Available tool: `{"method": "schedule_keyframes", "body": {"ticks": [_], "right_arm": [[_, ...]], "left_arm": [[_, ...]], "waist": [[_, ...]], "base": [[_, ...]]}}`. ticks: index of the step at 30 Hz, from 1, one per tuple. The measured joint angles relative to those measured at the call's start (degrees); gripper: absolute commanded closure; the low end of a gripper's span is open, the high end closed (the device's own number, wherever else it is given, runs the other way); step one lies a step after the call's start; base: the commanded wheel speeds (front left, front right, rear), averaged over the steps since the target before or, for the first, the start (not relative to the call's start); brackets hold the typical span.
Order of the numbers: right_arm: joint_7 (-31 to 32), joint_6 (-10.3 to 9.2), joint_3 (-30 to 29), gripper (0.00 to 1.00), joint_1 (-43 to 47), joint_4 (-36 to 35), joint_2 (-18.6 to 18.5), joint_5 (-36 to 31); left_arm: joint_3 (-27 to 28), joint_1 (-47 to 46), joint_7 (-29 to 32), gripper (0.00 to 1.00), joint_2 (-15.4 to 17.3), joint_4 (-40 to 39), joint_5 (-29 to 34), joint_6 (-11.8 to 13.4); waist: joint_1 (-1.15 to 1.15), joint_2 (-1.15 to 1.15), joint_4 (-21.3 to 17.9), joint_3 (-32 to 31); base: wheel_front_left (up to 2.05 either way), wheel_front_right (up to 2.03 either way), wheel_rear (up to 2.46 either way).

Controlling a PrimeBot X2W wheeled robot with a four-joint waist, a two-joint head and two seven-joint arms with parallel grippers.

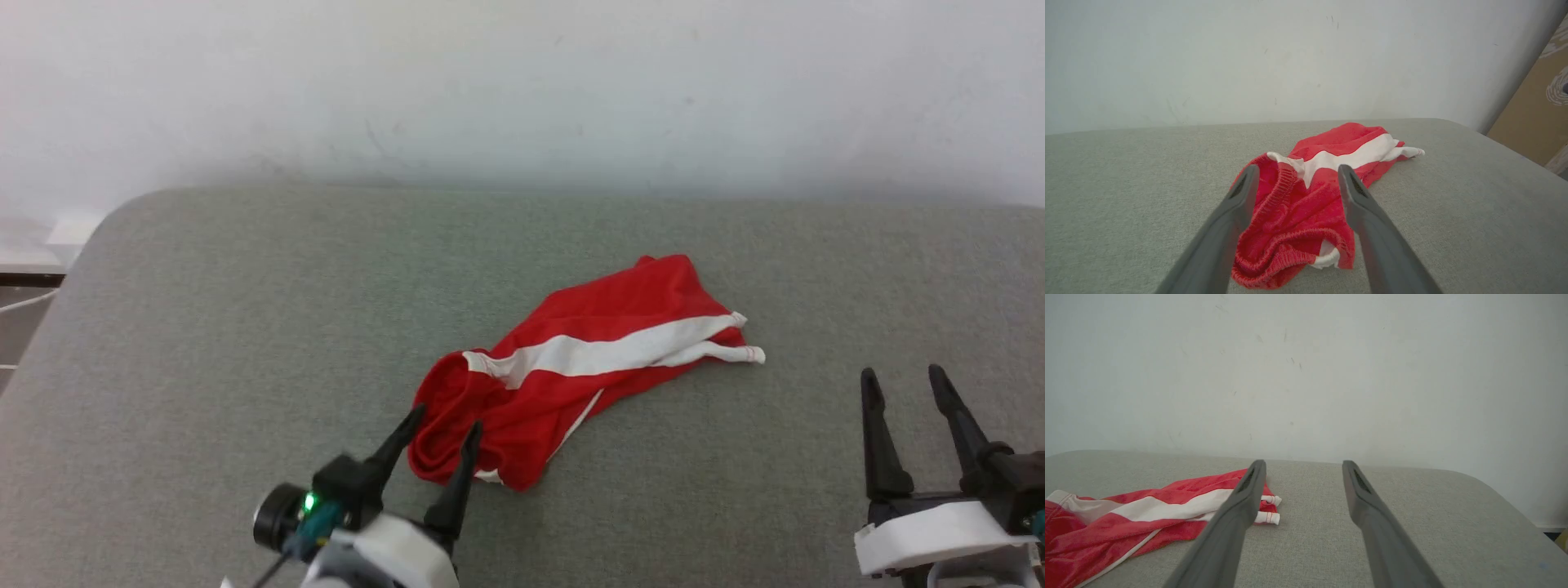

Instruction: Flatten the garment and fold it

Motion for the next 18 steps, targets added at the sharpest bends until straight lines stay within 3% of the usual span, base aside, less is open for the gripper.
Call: {"method": "schedule_keyframes", "body": {"ticks": [14, 15, 16, 17, 18], "right_arm": [[1.3, 0.00, -0.1, 0.00, -0.8, -1.1, 0.0, 0.7], [1.2, 0.00, -0.1, 0.00, -1.0, -0.8, 0.0, 0.8], [0.9, 0.00, -0.1, 0.00, -1.2, -0.6, 0.0, 1.0], [0.8, 0.00, 0.0, 0.00, -1.4, -0.4, 0.0, 1.1], [0.7, 0.00, 0.0, 0.00, -1.7, -0.2, 0.0, 1.2]], "left_arm": [[-6.7, -20.3, 28.2, 0.00, 6.8, 11.0, -2.3, 0.0], [-7.3, -20.9, 29.7, 0.10, 7.2, 11.0, -2.9, 0.0], [-8.1, -21.4, 30.7, 0.10, 7.6, 10.8, -3.8, 0.0], [-8.6, -21.7, 30.9, 1.00, 7.8, 10.4, -4.9, 0.0], [-8.9, -21.9, 30.8, 1.00, 8.1, 9.8, -5.7, 0.0]], "waist": [[0.01, 0.00, -5.4, 7.1], [0.01, 0.00, -5.7, 7.6], [0.01, 0.00, -6.1, 8.1], [0.01, 0.00, -6.4, 8.6], [0.01, 0.00, -6.7, 9.0]], "base": [[0.00, 0.00, 0.00], [0.00, 0.00, 0.00], [0.00, 0.00, 0.00], [0.00, 0.00, 0.00], [0.00, 0.00, 0.00]]}}
